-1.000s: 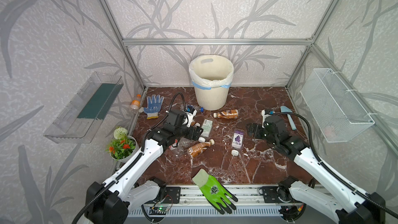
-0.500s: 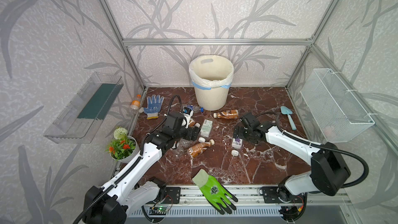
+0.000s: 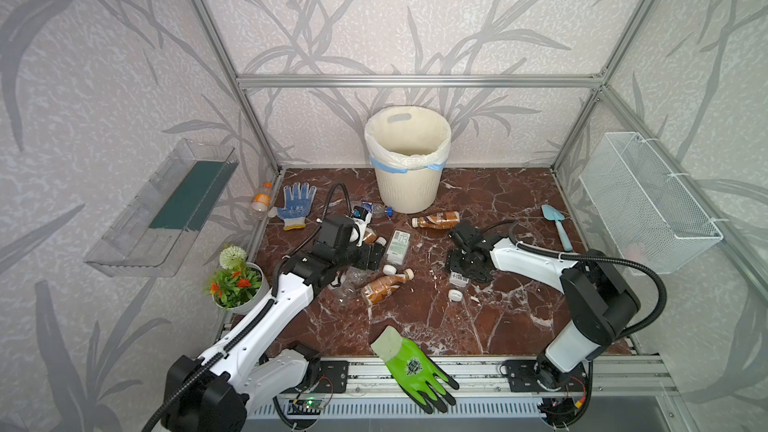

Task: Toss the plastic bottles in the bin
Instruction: 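Lower the right gripper onto the grape-juice bottle and close it, then lift the grape-juice bottle over the bin and open the right gripper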

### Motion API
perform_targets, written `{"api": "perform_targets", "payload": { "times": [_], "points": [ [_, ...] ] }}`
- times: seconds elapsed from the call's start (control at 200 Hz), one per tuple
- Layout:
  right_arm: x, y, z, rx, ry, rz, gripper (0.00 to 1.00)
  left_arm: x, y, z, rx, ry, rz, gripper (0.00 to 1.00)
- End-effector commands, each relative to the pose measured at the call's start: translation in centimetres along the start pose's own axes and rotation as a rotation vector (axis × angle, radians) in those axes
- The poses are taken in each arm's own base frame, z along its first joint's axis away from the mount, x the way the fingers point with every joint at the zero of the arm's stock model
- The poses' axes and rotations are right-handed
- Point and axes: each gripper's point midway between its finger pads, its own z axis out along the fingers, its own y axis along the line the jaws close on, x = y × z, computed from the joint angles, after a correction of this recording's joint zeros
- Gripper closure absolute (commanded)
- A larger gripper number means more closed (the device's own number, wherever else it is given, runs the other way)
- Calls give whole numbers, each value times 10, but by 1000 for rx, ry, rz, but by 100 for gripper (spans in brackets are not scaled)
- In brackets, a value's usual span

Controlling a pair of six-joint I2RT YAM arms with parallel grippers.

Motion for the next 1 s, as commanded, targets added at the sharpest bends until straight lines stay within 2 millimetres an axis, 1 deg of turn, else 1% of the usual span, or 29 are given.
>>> {"api": "perform_targets", "payload": {
  "times": [0.0, 0.17, 0.295, 0.42, 0.515, 0.58, 0.65, 0.67, 0.68, 0.795, 0.855, 0.92, 0.995],
  "points": [
    [-4, 1, 1, 25, -12, -15, 26, -5, -1, 0, 8, -14, -7, 12],
    [-4, -2, 0, 35, -16, -24, 34, -4, -1, 0, 9, -11, -9, 12],
    [-12, 1, -11, 27, -48, -48, 38, -4, 0, 1, 8, -8, -9, 12],
    [-28, 12, -33, -25, -120, -110, 44, -3, 0, 1, 8, -6, -9, 12],
    [-45, 21, -61, -80, -220, -170, 45, -2, 0, 2, 9, -6, -7, 12],
    [-58, 28, -84, -127, -322, -223, 45, -3, 0, 2, 9, -9, -7, 12],
    [-75, 28, -111, -161, -460, -237, 45, -3, 0, 2, 11, -10, -7, 12],
    [-80, 31, -122, -191, -512, -245, 45, -3, -1, 3, 12, -12, -7, 12],
    [-81, 30, -123, -191, -524, -255, 45, -4, -1, 2, 13, -14, -6, 12],
    [-101, 38, -191, -313, -789, -307, 44, -4, -2, 2, 17, -20, -1, 12],
    [-110, 40, -234, -362, -930, -327, 44, -4, -2, 1, 18, -22, 2, 12],
    [-116, 39, -277, -399, -1070, -342, 44, -5, -3, 0, 25, -32, 7, 12],
    [-118, 37, -326, -450, -1225, -361, 44, -5, -5, 0, 38, -38, 10, 12]
  ]
}}
